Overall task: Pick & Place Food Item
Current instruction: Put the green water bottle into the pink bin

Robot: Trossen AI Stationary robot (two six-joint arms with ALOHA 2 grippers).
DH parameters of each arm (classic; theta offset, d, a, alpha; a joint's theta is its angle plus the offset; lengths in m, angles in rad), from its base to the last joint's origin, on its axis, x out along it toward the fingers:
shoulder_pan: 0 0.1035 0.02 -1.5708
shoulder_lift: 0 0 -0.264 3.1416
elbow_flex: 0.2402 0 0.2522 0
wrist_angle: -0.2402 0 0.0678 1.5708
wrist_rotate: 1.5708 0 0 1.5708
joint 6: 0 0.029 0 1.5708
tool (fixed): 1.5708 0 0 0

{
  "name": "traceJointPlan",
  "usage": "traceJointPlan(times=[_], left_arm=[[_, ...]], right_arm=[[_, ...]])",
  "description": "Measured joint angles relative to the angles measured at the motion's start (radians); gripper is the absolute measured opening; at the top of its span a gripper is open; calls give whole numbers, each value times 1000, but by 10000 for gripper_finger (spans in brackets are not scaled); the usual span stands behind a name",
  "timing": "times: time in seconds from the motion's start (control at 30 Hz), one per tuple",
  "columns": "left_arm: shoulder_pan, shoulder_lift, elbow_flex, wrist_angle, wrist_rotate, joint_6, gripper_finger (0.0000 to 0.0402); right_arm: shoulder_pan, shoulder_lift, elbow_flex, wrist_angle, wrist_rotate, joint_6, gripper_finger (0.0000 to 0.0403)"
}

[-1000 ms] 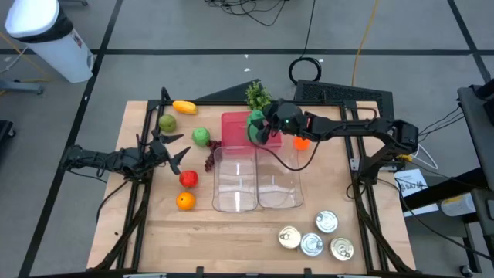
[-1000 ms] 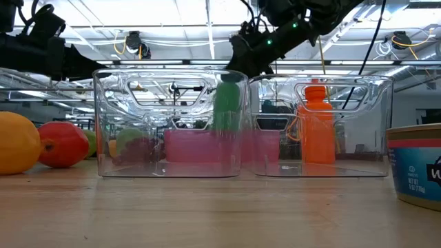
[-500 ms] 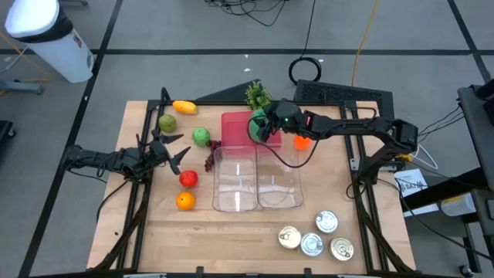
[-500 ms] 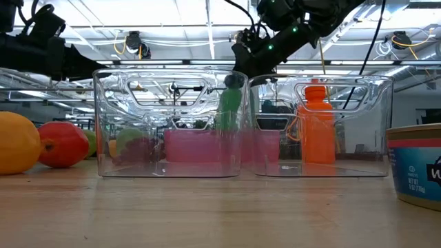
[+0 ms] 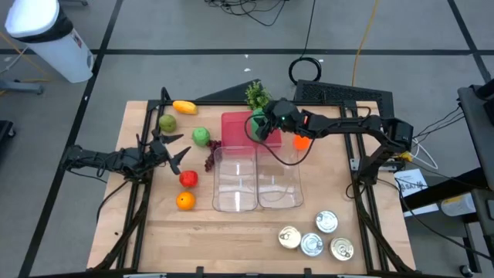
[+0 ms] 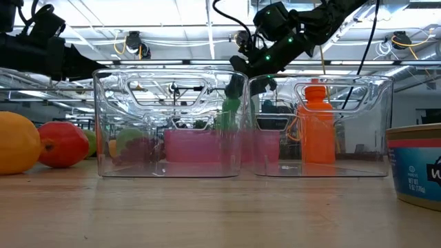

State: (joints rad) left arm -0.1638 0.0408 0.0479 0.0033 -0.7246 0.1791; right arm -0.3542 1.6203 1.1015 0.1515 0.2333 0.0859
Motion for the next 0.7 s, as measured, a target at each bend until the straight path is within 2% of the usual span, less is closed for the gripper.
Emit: traceJointPlan(times=[0.23, 0.7], left_arm=[[0, 0, 0, 0, 0, 0, 273], [0, 0, 0, 0, 0, 0, 273]], right_arm=[[1, 32, 1, 5, -4, -59, 222], [2, 28, 0, 2, -3, -73, 239]])
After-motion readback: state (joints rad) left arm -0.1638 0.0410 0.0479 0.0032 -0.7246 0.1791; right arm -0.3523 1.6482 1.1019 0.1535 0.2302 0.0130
